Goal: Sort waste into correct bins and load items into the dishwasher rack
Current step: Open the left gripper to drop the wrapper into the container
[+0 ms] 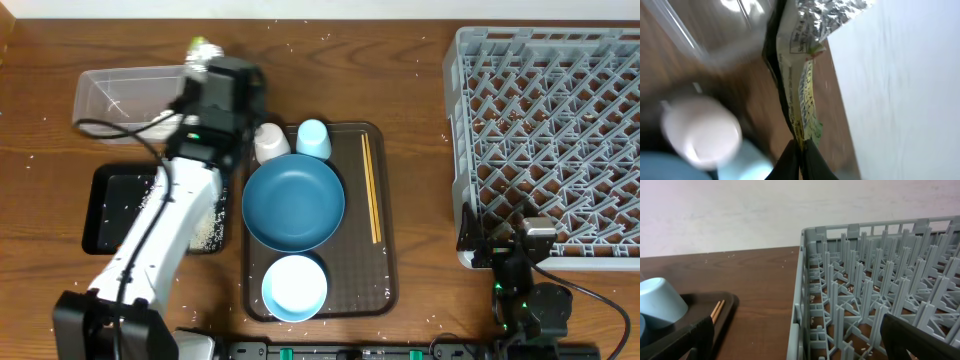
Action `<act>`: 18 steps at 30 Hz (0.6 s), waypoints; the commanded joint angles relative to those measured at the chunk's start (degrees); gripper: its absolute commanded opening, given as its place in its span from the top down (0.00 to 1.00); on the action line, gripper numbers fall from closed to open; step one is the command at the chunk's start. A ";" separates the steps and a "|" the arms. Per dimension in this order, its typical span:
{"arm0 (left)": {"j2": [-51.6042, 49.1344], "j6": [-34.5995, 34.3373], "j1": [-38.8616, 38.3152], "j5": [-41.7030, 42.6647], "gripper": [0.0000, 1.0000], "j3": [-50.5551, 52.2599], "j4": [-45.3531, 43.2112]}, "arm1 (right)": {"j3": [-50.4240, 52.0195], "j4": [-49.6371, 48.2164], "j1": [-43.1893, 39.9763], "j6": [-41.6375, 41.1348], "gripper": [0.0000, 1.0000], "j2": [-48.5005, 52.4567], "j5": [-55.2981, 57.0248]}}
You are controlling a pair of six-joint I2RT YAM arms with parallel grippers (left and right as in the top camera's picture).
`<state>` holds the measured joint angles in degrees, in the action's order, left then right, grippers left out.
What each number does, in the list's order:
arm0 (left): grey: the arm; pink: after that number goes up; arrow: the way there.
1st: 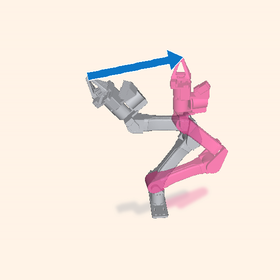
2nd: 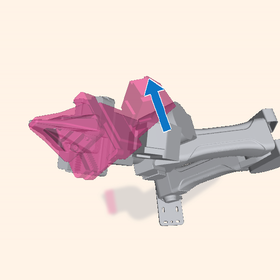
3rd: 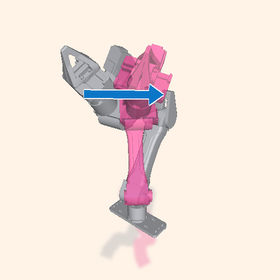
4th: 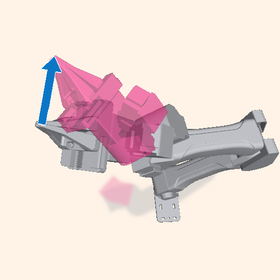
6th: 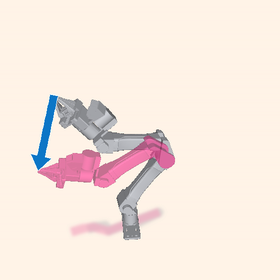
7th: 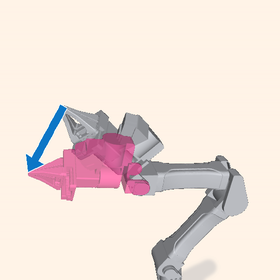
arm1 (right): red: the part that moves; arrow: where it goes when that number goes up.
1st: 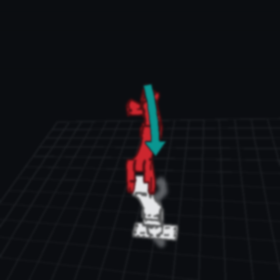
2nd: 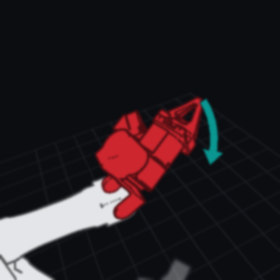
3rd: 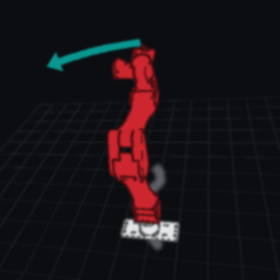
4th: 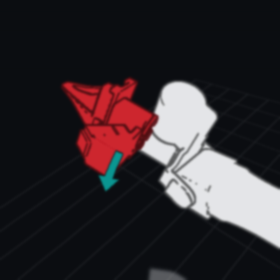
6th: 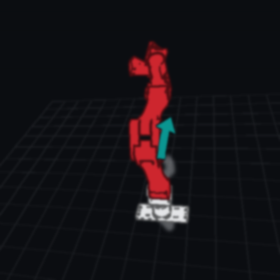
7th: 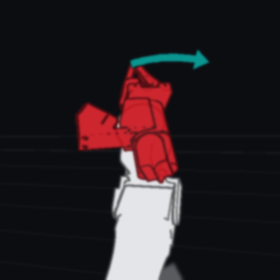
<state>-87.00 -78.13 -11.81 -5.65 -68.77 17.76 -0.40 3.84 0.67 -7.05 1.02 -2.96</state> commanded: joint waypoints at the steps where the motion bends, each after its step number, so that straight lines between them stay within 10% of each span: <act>1: 0.11 1.14 4.76 -1.05 0.94 0.26 0.22 | 0.09 0.22 0.37 0.28 0.01 -0.09 -0.04; 18: -8.33 1.16 14.05 -1.46 0.85 0.26 -0.72 | 0.09 0.22 0.37 0.28 0.01 -0.09 -0.04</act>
<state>-94.08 -77.76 1.04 -6.20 -68.77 17.32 -0.40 3.84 0.67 -7.05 1.02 -2.96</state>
